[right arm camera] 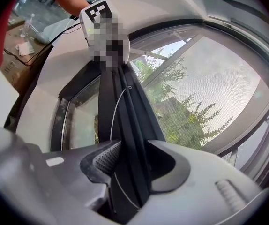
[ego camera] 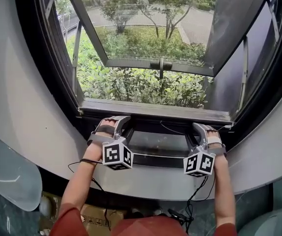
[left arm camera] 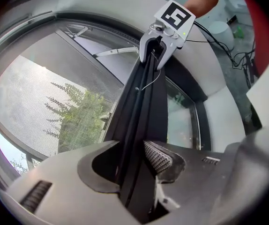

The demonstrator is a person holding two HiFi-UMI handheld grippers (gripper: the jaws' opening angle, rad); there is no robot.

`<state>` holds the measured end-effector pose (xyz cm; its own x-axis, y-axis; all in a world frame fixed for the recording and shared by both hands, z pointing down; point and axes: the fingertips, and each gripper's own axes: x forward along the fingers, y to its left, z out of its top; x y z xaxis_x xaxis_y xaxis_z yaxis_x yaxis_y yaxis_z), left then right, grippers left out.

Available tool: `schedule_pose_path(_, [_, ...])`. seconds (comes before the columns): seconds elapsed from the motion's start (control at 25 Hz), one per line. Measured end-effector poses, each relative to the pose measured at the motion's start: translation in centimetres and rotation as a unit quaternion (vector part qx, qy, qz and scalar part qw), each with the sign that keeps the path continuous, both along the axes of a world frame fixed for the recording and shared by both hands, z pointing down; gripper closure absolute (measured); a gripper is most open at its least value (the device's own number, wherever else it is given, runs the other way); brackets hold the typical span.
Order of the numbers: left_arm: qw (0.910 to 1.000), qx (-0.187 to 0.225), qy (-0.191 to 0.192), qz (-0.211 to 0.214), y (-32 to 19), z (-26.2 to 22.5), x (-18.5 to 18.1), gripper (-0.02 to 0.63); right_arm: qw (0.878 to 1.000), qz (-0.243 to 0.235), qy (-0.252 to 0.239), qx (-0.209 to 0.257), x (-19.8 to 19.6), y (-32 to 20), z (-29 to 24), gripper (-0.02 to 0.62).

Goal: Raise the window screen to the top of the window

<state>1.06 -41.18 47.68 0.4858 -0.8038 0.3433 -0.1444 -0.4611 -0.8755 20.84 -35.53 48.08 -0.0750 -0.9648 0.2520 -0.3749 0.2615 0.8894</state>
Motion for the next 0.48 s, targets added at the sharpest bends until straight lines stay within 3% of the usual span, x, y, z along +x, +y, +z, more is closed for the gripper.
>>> schedule_pose_path(0.2, [0.9990,-0.042,-0.015,-0.003,0.26,0.69,-0.05,0.459,1.000,0.007,-0.016,-0.008,-0.27,0.09,0.33,0.417])
schedule_pose_path(0.32, [0.9993,-0.028,-0.024,0.004,0.59,0.92,-0.04,0.457,1.000,0.008,-0.025,-0.011,-0.29,0.38,0.48,0.420])
schedule_pose_path(0.48, [0.9994,-0.017,-0.025,0.016,0.61,0.93,-0.10,0.457,1.000,-0.002,-0.002,0.000,-0.19,0.44,0.47,0.420])
